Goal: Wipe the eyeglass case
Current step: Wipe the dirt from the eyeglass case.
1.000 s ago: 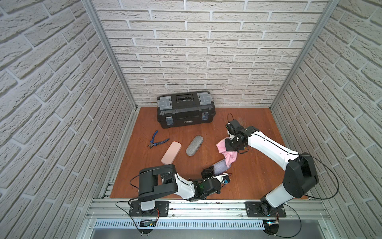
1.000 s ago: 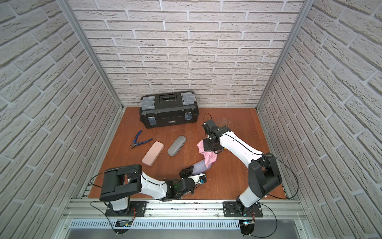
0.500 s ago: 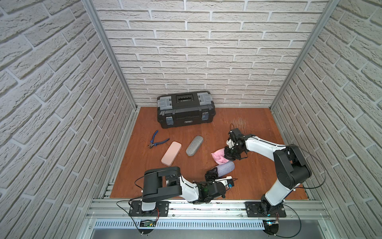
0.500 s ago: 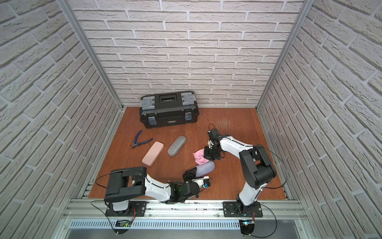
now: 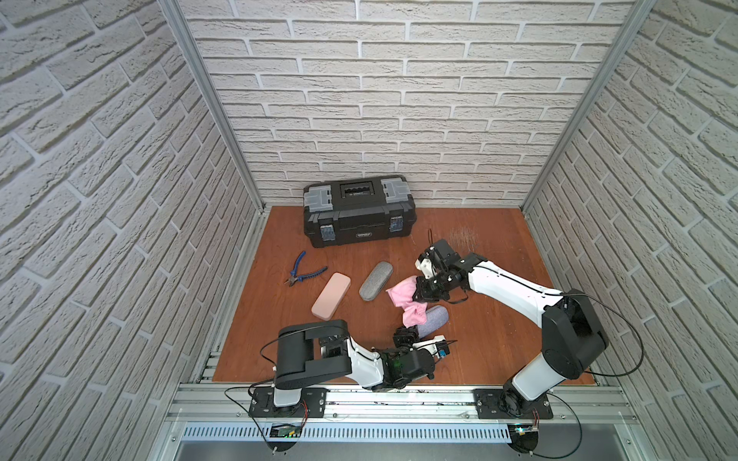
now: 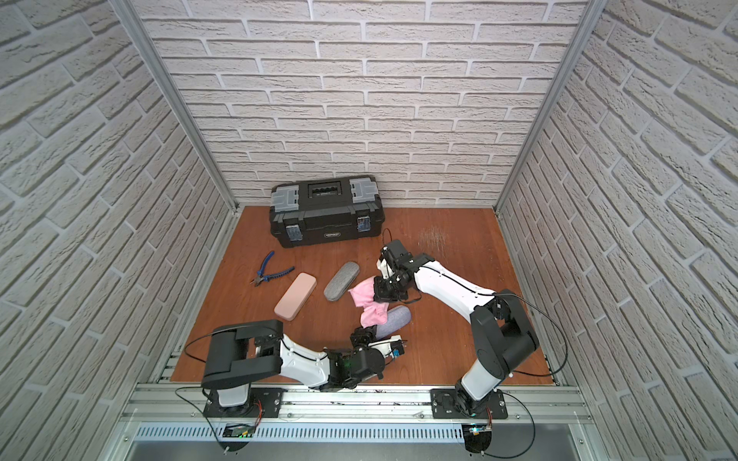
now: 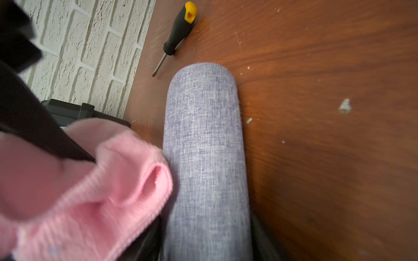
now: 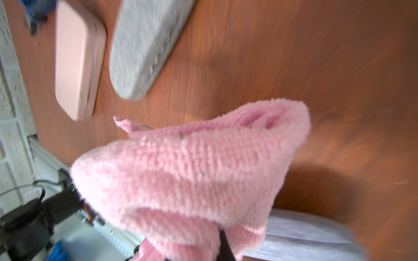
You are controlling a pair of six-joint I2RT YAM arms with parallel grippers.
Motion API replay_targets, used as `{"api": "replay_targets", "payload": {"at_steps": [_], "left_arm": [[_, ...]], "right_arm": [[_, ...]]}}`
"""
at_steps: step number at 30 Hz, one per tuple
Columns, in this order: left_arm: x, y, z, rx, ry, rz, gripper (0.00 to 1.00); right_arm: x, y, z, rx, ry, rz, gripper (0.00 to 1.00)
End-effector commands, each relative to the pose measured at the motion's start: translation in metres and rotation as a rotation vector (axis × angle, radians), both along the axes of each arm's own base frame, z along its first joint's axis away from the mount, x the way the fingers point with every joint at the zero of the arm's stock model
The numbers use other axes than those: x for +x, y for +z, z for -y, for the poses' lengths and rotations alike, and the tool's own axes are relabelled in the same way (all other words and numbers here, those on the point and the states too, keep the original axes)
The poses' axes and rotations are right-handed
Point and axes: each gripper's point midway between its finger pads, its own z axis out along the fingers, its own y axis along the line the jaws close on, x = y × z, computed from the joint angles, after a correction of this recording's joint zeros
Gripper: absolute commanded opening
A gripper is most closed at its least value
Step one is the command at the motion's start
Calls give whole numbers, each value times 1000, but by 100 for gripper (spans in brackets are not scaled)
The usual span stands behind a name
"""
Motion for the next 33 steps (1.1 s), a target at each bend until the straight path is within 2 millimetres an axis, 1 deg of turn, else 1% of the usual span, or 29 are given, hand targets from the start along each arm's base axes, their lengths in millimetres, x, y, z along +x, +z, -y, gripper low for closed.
{"api": "replay_targets", "payload": {"at_steps": [1,3,5,6,7,8,9,11,13,17,19,21,22,24,25,27,29,31,33], "left_arm": [[5,-16,-22,33,42,-76,14],[8,-15,-24,7,55,-115,13],[9,-17,-26,-10,53,-158,11],[10,-18,-27,-18,51,-185,11],[10,-19,-28,-27,47,-208,10],[10,-20,-29,-33,41,-234,9],[10,-21,-29,-39,33,-261,9],[10,-22,-29,-50,20,-299,9],[10,-24,-30,-62,10,-339,8],[11,-25,-31,-92,4,-397,8],[13,-26,-32,-108,5,-438,8],[16,-28,-33,-121,16,-486,9],[18,-28,-34,-134,32,-512,9],[24,-29,-38,-157,77,-579,9],[27,-30,-40,-167,98,-606,9],[31,-32,-42,-179,145,-667,8],[31,-33,-42,-177,167,-707,8],[31,-34,-42,-176,177,-730,7],[32,-35,-43,-179,192,-745,7]], "right_arm": [[-13,-23,19,15,-51,-116,3],[-13,-39,64,-136,-81,-131,3],[-6,-42,105,-291,-108,-107,3],[0,-37,123,-376,-109,-75,3],[7,-29,134,-441,-105,-38,3],[16,-18,143,-500,-105,6,3],[24,-9,147,-528,-103,44,3],[37,3,146,-534,-95,94,3],[46,4,139,-538,-59,102,3],[53,-19,116,-554,41,59,3],[53,-31,101,-519,77,45,3],[42,-43,86,-461,118,-1,3],[34,-48,85,-450,129,-29,3],[13,-56,83,-409,135,-92,3],[4,-57,82,-384,126,-108,3],[-15,-56,78,-320,97,-137,3],[-25,-50,79,-291,60,-143,3],[-29,-44,82,-275,19,-138,3],[-30,-39,86,-265,-37,-136,3]]}}
